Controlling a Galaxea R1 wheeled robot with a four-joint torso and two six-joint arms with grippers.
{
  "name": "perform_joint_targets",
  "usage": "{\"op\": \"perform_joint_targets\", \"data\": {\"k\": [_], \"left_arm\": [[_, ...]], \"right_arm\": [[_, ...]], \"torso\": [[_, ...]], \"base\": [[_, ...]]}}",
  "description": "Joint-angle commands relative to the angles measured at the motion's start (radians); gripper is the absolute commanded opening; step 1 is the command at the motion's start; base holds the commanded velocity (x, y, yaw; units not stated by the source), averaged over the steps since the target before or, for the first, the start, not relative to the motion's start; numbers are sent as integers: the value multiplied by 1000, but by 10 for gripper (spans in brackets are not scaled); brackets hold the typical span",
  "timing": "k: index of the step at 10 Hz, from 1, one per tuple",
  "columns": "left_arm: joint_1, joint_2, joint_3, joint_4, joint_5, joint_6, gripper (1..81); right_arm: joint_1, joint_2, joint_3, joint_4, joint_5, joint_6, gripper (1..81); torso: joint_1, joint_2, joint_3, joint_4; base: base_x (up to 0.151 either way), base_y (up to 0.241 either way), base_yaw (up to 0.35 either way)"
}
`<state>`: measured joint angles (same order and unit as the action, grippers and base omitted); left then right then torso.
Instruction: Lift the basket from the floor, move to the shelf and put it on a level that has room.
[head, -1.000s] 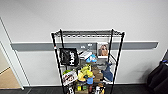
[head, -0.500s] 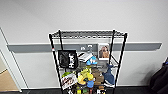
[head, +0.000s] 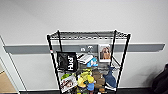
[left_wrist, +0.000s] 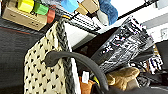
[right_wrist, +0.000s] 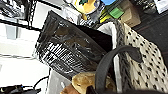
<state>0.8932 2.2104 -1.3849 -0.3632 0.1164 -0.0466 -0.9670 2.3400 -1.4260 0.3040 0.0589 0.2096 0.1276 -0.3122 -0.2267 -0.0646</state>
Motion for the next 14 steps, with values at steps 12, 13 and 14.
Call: {"op": "perform_joint_targets", "data": {"k": [12,13,14], "left_arm": [[-116,-15,59,-17,34,8,10],[-115,-15,61,-17,34,8,10],[-115,-15,61,-17,35,8,10]], "right_arm": [[119,-12,75,21,-19,5,10],[119,-12,76,21,-19,5,10],[118,-12,76,21,-19,5,10]], "torso": [[0,0,0,0],[0,0,0,0],[0,0,0,0]], "base": [[87,0,0],[86,0,0],[86,0,0]]}}
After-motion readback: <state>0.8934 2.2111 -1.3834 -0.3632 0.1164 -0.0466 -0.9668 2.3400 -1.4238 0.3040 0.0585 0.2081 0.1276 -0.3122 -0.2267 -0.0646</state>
